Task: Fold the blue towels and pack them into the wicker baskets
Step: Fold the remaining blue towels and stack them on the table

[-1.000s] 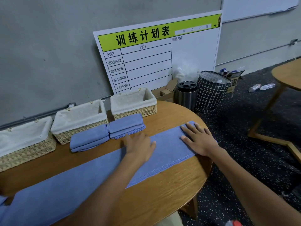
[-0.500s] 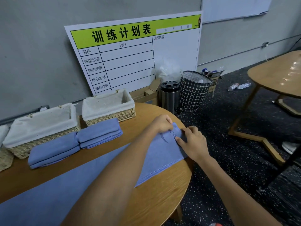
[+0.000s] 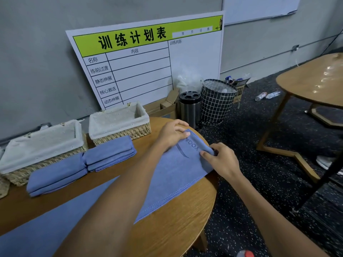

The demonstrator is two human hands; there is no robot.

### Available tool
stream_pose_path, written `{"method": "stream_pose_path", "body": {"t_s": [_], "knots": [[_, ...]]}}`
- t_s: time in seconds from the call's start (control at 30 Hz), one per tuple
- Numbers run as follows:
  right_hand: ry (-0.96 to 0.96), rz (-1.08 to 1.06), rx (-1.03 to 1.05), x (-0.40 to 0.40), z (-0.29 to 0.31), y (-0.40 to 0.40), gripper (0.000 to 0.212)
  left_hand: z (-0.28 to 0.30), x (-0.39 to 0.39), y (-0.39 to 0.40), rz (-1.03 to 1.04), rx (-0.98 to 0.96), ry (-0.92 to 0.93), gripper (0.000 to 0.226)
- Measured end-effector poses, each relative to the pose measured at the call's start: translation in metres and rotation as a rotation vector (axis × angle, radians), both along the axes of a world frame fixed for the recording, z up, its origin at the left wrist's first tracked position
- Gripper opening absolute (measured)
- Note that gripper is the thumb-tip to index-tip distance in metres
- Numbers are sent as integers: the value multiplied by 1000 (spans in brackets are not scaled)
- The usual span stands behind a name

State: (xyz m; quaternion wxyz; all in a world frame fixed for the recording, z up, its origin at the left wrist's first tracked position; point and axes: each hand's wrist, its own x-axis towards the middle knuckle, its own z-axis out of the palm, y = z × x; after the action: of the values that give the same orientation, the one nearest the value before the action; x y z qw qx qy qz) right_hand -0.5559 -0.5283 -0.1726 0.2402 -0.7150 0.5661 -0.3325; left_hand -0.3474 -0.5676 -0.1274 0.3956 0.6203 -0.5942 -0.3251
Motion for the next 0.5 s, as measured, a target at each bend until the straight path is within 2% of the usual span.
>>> {"method": "stream_pose_path", "body": {"t_s": [0.07,0.17,0.27,0.33,0.4,0.5], "knots": [[-24,0,-21,0,7,5,18,1,6,4,26,-33,28,23],[-104,46,-44,11,20,15,11,10,19,17,35,-16,191,26],[-177,146,-84,40,42,33,5,29,41,40,47,54,452,27],[-190,247,-108,67,58,51,10,45,67,62,42,103,649,28],[-196,325,-112,99,72,73,21,60,102,90,54,119,752,41],[-227,434,-92,150,84,109,27,76,162,141,79,134,698,74]]}}
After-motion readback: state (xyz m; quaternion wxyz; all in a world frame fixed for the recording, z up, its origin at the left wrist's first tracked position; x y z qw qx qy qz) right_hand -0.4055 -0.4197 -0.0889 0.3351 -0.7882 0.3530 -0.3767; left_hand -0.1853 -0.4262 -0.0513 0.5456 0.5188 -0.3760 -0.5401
